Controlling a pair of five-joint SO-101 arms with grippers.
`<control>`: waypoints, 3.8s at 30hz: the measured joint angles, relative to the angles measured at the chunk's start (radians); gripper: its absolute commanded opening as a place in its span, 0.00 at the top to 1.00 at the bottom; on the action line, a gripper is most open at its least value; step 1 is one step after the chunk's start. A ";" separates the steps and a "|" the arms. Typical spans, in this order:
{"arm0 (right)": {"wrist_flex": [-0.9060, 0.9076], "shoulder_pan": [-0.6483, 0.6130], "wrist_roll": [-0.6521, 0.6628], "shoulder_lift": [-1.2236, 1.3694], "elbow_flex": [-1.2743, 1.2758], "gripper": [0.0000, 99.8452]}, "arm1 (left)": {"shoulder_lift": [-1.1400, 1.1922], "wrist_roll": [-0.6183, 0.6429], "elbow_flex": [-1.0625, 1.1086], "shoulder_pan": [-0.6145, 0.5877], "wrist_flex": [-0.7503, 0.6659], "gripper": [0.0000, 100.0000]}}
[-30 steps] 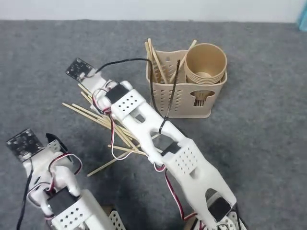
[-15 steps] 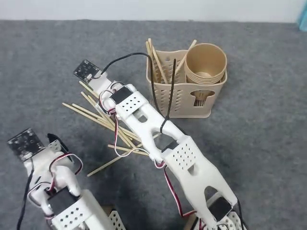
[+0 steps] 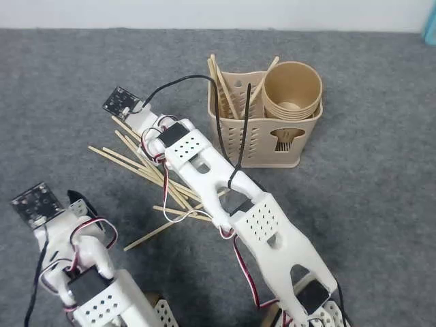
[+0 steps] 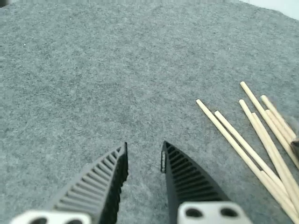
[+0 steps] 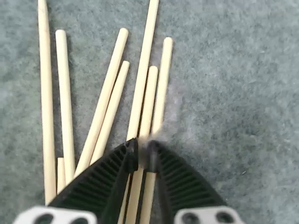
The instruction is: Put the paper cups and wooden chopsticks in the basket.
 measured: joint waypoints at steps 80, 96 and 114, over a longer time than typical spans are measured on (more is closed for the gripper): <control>0.813 0.012 -0.115 -0.199 -0.694 0.99 | 0.000 0.000 0.000 0.032 0.000 0.88; 0.813 0.031 -0.104 -0.715 -0.015 0.99 | 0.000 -0.031 0.008 0.031 0.000 0.88; 0.440 0.068 -0.094 -1.217 0.784 0.99 | 0.000 -0.032 0.008 0.031 0.000 0.88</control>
